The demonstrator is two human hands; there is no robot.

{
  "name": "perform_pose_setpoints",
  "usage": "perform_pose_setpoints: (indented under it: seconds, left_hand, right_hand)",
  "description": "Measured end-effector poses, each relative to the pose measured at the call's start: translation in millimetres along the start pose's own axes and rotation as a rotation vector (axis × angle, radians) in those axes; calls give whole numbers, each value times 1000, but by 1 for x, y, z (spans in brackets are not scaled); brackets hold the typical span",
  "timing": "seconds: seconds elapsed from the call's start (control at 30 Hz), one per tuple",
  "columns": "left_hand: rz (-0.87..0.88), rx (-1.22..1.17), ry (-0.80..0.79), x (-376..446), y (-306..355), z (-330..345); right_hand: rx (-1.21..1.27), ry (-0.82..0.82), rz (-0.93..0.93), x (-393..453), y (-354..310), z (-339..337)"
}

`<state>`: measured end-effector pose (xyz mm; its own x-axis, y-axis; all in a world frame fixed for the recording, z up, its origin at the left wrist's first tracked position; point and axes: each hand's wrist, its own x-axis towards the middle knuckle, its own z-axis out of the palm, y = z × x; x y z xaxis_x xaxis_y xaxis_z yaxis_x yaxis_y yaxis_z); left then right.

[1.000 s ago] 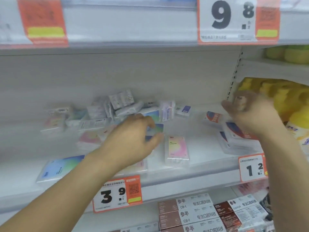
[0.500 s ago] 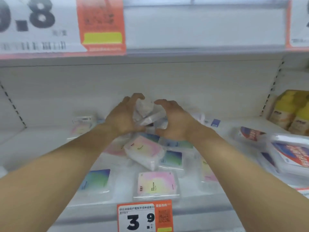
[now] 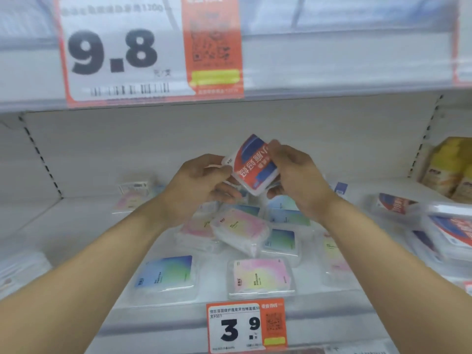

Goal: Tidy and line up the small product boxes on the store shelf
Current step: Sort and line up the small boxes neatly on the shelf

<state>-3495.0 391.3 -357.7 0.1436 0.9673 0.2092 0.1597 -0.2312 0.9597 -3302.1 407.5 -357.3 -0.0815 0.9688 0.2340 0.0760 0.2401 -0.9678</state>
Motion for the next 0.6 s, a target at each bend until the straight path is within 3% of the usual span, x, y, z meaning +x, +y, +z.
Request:
perform_pose_setpoints:
  seconds: [0.13,0.27,0.33,0.43,0.53,0.6]
  left_hand:
    - [-22,-92,86,-13,19,30]
    - [20,32,193,-19,25,75]
    - [37,85,205,-21,26,114]
    - [95,295,84,-19,19,184]
    - [308,422,-134,-19,15,241]
    - [376,496,-252,-14,13,264]
  right_hand:
    - [62,-152,65,-41,-20,-35]
    - [-187,-70,-16,-84,-29,-75]
    - [-363,138,-126,-100,-30,-101]
    - [-512,604,-295,-118,-28,-149]
    - [-512,951,-211,-129,-17,-195]
    - [-506,1025,-64,-131,-4,-218]
